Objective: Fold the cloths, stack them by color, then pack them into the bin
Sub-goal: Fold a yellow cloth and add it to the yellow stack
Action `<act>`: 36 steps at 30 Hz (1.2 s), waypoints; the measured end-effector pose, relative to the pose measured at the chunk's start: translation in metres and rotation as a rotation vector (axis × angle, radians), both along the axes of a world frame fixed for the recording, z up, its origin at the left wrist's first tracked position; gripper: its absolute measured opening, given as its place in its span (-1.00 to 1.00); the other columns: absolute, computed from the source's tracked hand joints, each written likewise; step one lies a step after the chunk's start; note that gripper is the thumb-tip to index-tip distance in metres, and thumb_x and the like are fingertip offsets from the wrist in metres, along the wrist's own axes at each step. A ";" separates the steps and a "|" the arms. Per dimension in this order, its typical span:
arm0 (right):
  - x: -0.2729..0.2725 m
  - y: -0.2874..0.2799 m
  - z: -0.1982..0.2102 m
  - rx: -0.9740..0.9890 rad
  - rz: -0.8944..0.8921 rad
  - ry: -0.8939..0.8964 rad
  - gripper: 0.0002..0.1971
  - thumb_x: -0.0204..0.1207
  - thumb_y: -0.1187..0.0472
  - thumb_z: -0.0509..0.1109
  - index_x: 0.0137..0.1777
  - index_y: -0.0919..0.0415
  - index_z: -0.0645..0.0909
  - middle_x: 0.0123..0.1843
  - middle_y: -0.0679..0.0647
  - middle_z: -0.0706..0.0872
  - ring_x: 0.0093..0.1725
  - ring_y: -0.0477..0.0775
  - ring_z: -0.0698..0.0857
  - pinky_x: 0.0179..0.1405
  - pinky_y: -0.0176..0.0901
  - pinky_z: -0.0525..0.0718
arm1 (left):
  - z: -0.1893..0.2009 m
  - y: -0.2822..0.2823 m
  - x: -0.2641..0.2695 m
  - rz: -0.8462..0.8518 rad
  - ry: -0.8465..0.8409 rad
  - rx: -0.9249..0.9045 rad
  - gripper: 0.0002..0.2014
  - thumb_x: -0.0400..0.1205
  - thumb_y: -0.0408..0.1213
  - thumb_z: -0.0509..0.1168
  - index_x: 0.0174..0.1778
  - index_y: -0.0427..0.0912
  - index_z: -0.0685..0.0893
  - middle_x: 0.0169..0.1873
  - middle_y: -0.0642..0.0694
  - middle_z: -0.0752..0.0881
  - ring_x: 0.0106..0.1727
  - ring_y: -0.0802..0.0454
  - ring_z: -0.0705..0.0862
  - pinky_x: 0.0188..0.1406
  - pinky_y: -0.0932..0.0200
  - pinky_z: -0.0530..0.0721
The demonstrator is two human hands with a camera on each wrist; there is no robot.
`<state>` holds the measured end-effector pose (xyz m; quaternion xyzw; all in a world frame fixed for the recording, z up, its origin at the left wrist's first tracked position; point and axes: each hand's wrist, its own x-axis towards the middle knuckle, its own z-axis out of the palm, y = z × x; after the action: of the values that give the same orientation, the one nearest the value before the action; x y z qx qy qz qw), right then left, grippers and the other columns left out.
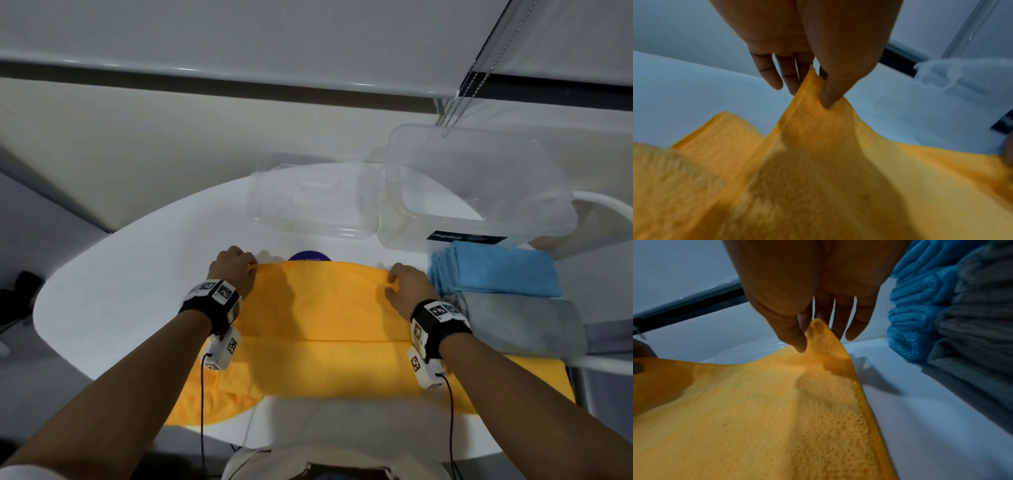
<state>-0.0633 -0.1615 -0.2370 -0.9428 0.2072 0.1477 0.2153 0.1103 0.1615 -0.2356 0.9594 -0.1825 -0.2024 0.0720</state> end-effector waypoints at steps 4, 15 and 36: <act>-0.019 -0.007 0.010 0.094 0.035 -0.088 -0.72 0.54 0.28 0.32 0.22 0.06 0.50 -0.04 0.05 0.66 -0.02 0.12 0.63 -0.08 -0.04 0.64 | 0.018 0.022 -0.017 -0.055 -0.065 -0.239 -0.81 0.63 -0.30 0.28 0.13 -0.10 0.70 0.07 -0.13 0.67 0.11 -0.18 0.62 0.11 -0.12 0.64; -0.076 0.009 -0.008 -0.063 0.279 0.146 -0.72 0.62 0.19 0.28 0.22 0.01 0.73 0.37 -0.02 0.54 0.34 0.09 0.42 0.32 -0.11 0.47 | 0.007 0.077 -0.078 -0.267 -0.071 -0.172 -0.78 0.46 -0.51 0.44 -0.12 -0.10 0.83 -0.07 -0.15 0.77 0.02 -0.29 0.69 -0.08 -0.15 0.69; -0.106 0.049 -0.013 -0.112 0.437 0.210 -0.33 0.51 0.05 0.36 0.60 0.02 0.22 0.72 0.06 -0.04 0.66 0.17 0.08 0.44 0.03 0.48 | 0.012 0.069 -0.115 0.081 0.160 -0.031 -0.80 0.67 -0.20 0.30 0.21 -0.01 0.66 0.21 -0.20 0.50 0.08 -0.17 0.60 0.18 0.08 0.56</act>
<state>-0.1690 -0.1128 -0.2502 -0.9552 0.0273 0.2763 0.1030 -0.0047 0.2306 -0.2239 0.9456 -0.1402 -0.2724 0.1095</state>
